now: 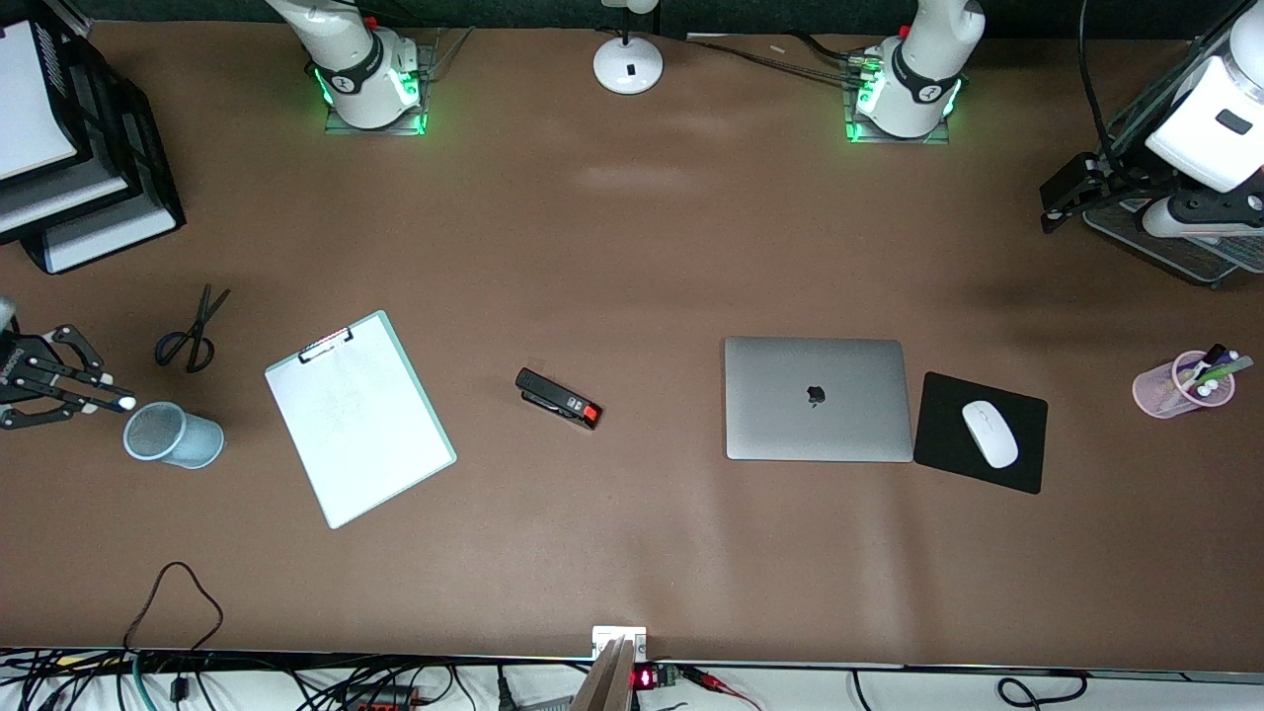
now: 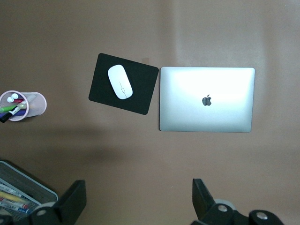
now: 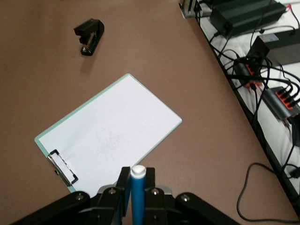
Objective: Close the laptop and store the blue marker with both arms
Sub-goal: 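Lower the blue marker into the light-blue cup with the right gripper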
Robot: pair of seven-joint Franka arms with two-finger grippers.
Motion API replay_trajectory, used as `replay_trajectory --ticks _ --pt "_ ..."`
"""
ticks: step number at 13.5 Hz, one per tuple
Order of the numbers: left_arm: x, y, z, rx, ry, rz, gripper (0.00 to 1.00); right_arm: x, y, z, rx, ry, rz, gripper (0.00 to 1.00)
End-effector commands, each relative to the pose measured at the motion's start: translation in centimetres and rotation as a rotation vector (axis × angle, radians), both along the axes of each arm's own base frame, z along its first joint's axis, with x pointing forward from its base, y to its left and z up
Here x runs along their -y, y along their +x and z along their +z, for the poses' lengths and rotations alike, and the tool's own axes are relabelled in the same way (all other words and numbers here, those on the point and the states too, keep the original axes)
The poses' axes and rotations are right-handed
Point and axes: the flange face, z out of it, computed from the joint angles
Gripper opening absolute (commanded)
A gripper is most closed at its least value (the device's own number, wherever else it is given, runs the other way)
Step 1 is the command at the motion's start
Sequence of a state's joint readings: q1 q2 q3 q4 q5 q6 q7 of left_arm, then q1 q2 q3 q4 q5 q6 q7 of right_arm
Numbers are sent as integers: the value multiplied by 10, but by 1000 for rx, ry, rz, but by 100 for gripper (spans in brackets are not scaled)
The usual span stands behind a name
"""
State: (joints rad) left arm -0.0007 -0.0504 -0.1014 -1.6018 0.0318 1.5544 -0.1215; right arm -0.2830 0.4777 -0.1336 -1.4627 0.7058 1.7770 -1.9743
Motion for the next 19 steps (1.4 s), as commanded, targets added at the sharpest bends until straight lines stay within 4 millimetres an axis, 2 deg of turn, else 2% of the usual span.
replay_trajectory --ticks 1,4,7,9,13,16,19 --pt "-4 -6 3 7 -15 -17 100 10 0 -4 22 76 32 0" --pt "-4 -10 10 14 -21 -15 100 17 -4 -6 57 118 69 0" --pt "-10 -4 2 3 -22 -6 100 17 -9 -12 84 144 154 0" --pt "-8 -4 4 8 -23 -9 100 18 -1 -16 121 139 210 0" --pt "-9 0 4 17 -25 -6 100 40 17 -34 142 135 232 0" --pt "-8 1 3 23 -25 -11 100 52 14 -52 132 142 219 0" --pt "-4 2 1 22 -25 -17 100 52 16 -77 113 174 207 0"
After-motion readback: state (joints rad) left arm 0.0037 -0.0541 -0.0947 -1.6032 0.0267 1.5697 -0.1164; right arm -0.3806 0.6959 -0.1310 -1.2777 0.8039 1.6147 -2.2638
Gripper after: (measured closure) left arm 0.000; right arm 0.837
